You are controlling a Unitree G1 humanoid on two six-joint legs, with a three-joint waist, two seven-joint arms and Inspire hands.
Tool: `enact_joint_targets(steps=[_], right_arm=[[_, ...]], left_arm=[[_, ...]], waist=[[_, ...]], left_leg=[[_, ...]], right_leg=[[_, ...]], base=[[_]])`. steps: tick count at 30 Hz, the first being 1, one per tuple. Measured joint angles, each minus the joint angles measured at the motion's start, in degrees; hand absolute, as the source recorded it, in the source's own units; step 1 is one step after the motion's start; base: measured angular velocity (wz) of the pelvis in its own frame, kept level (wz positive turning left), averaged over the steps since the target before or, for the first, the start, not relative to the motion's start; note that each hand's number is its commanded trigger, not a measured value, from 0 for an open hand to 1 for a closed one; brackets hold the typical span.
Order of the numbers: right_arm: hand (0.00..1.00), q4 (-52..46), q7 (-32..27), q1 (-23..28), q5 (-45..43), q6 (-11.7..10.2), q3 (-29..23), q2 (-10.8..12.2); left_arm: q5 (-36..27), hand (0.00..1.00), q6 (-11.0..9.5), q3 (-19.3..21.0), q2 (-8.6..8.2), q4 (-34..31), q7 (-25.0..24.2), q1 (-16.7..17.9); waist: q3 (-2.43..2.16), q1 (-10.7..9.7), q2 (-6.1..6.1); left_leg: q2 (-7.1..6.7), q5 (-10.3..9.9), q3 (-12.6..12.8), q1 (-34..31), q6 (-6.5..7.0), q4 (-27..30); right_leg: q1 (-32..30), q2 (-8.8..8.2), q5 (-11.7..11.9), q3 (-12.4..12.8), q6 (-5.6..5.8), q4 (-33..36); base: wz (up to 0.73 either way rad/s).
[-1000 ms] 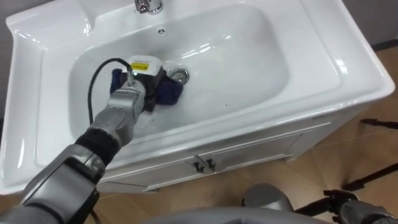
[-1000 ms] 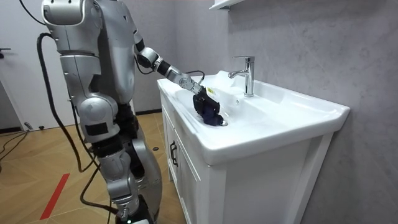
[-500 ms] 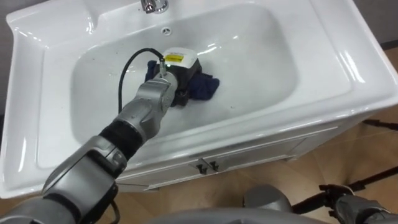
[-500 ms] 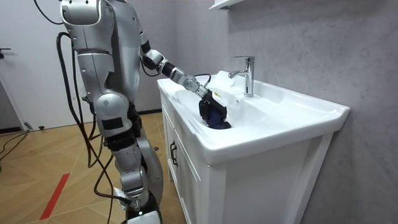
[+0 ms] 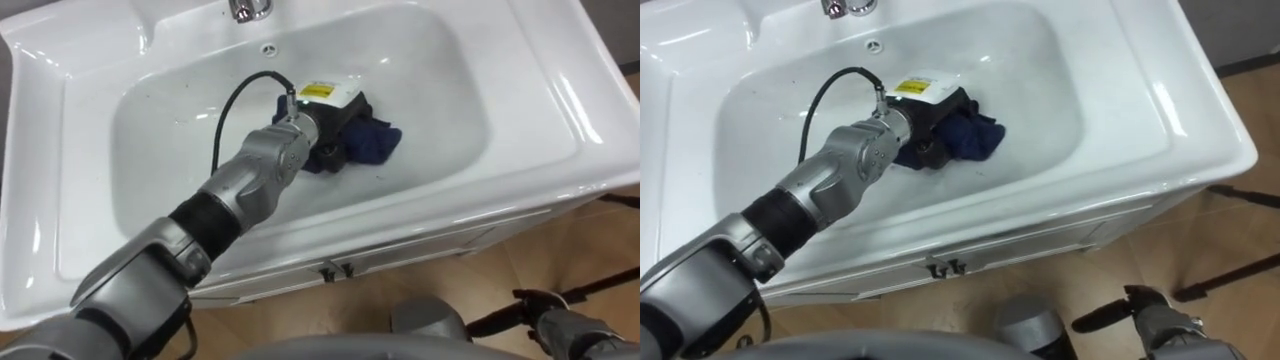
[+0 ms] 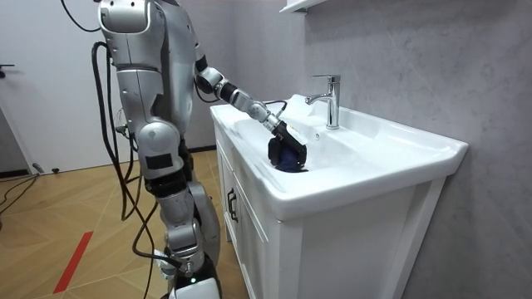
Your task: Wipe basin
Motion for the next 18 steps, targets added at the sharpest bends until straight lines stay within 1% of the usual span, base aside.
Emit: enact_joint_targets(steps=[1,3,4,6,9,10,13,15,16,18], right_arm=[[0.0,-0.01,-0.09,0.08,0.07,-0.12,0.0,-0.01],[0.0,0.08,-0.37,0.49,0.57,-0.62,-0.01,-0.05],[0.0,0.08,-0.37,0.52,0.79,-0.64,-0.04,-0.07],[0.0,0.12,-0.38,0.85,1.41,-1.05,-0.04,-0.08],[0.0,0.35,-0.38,0.9,2.86,-1.44,0.05,-0.07],[0.0,0.5,-0.33,0.88,3.2,-1.68,0.05,-0.07],[0.0,0.98,0.06,0.86,4.06,-2.39,0.05,-0.06],[0.0,1.4,0.29,0.99,4.68,-2.88,0.28,-0.04],[0.0,1.42,0.31,1.03,4.68,-2.9,0.7,-0.05],[0.0,1.49,0.39,1.14,4.59,-2.92,2.42,-0.06]], left_arm=[[-0.19,1.0,-0.2,-0.04,-0.04,-0.35,-0.04,0.0],[-1.56,1.0,-1.49,-0.16,-0.15,-1.36,-0.05,0.01],[-2.49,1.0,-1.74,-0.11,-0.1,-1.55,-0.04,0.01],[-5.9,1.0,-3.22,0.1,0.13,-1.87,0.05,0.01],[-9.83,1.0,-4.21,0.11,0.22,-2.9,0.07,0.02],[-10.39,1.0,-4.38,0.1,0.16,-3.3,0.05,0.02],[-11.37,1.0,-5.96,0.15,-0.01,-6.83,-0.1,0.01],[-12.4,1.0,-8.41,0.26,0.05,-9.77,-0.05,0.01],[-12.45,1.0,-8.76,0.24,0.03,-10.44,-0.05,0.03],[-14.16,1.0,-10.09,0.24,0.0,-12.37,0.0,0.05]], waist=[[0.0,-0.02,-0.02],[0.0,0.01,-0.11],[0.01,-0.01,-0.13],[0.16,0.06,-0.48],[0.23,0.17,-0.58],[0.23,0.18,-0.58],[0.19,0.36,-0.52],[0.16,0.72,-0.47],[0.17,0.92,-0.49],[0.18,1.95,-0.51]], left_leg=[[-0.01,0.0,0.0,0.01,0.0,-0.08],[0.0,0.0,0.02,0.2,0.0,-0.83],[0.01,0.0,0.04,0.22,0.0,-0.99],[0.02,0.0,0.03,0.23,0.0,-1.09],[0.0,-0.04,0.01,0.02,0.06,-0.95],[0.0,-0.1,0.01,-0.08,0.15,-0.82],[0.04,-0.17,0.01,-0.09,0.25,-0.7],[0.19,-0.18,-0.08,0.33,0.26,-0.71],[0.26,-0.18,-0.06,0.54,0.26,-0.73],[0.4,-0.19,0.0,1.6,0.25,-0.96]], right_leg=[[-0.01,0.0,0.0,0.0,0.0,0.0],[-0.15,0.1,0.0,0.0,0.01,0.0],[-0.2,0.13,0.0,-0.02,0.01,-0.03],[-0.23,0.15,0.01,-0.13,0.01,-0.07],[-0.34,0.15,0.01,-0.11,0.02,-0.17],[-0.37,0.15,0.0,-0.12,0.03,-0.19],[-0.4,0.14,0.0,-0.13,0.04,-0.08],[-0.26,0.13,0.0,-0.36,0.05,0.51],[-0.28,0.16,0.0,-0.14,0.05,0.79],[0.51,0.31,0.0,0.2,0.04,0.8]], base=[[0.0],[0.0],[0.0],[0.0],[0.0],[0.0],[-0.02],[-0.04],[-0.1],[-0.11]])
